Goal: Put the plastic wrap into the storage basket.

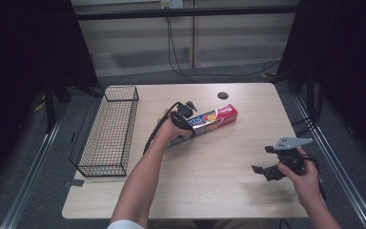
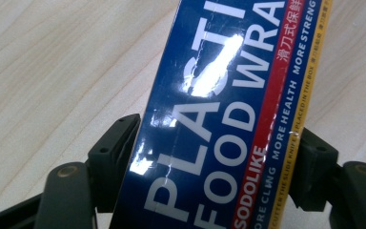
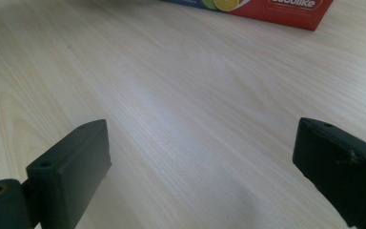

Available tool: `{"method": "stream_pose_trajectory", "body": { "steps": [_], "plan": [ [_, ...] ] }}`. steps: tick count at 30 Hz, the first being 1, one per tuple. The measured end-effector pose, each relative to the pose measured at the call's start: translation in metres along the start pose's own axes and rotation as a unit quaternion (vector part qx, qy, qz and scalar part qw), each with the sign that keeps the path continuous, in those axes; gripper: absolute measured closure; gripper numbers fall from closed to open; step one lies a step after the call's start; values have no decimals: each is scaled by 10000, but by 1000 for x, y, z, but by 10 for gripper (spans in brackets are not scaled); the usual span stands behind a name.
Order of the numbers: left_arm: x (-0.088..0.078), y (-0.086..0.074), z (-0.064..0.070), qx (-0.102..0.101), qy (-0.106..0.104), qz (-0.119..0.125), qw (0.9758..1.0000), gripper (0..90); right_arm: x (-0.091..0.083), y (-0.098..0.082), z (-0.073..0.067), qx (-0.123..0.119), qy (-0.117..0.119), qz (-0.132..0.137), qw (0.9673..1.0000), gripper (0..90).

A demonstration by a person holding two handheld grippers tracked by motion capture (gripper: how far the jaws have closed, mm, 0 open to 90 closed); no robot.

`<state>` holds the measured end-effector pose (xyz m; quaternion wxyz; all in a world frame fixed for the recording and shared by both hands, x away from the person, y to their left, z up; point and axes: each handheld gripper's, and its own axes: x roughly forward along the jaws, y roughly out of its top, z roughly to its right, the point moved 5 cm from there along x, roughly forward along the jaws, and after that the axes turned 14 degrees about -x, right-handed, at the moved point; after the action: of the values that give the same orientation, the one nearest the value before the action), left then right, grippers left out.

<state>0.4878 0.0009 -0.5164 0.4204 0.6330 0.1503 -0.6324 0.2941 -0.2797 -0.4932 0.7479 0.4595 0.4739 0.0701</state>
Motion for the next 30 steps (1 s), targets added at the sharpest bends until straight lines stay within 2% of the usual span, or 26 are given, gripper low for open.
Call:
{"method": "stream_pose_trajectory", "body": {
  "steps": [1,4,6,8,9,11,12,17,18,22,24,26,27,29,30],
  "plan": [
    [-1,0,0,78,-32,-56,9999,332,0,0,0,-11,-7,-5,10000,49],
    [-1,-1,2,143,-76,-123,9998,369,1,0,0,-8,3,-17,10000,49],
    [-2,-1,4,118,-37,-166,9998,388,1,0,-1,-3,30,-8,10000,49],
    [-2,-1,5,213,-31,-201,9996,404,1,0,0,4,13,0,10000,49],
    [-2,-2,6,146,-57,-219,9996,409,1,0,0,2,14,6,10000,49],
    [-4,-2,6,257,5,-257,9993,415,0,0,0,8,12,9,10000,50],
    [-4,-3,7,174,2,-257,9995,417,0,0,0,11,25,17,10000,49],
    [-7,-4,7,138,4,-279,9995,423,-1,0,1,14,3,42,10000,49],
    [-9,-4,7,215,43,-303,9993,423,-1,0,1,20,19,36,10000,49],
    [-14,-6,5,116,36,-307,9995,425,-1,1,1,49,12,42,10000,49],
    [-17,-7,5,129,74,-306,9994,427,-1,1,1,28,15,49,10000,49],
    [-19,-8,5,14,64,-283,9996,428,-1,1,1,27,7,52,10000,49],
    [-21,-9,4,102,82,-329,9994,429,-1,1,1,29,8,59,10000,49],
    [-22,-10,4,-8,22,-327,9995,429,-1,2,1,26,-7,59,10000,49],
    [-24,-10,2,81,42,-355,9993,429,-1,2,1,30,-11,59,10000,49]
  ]
}}
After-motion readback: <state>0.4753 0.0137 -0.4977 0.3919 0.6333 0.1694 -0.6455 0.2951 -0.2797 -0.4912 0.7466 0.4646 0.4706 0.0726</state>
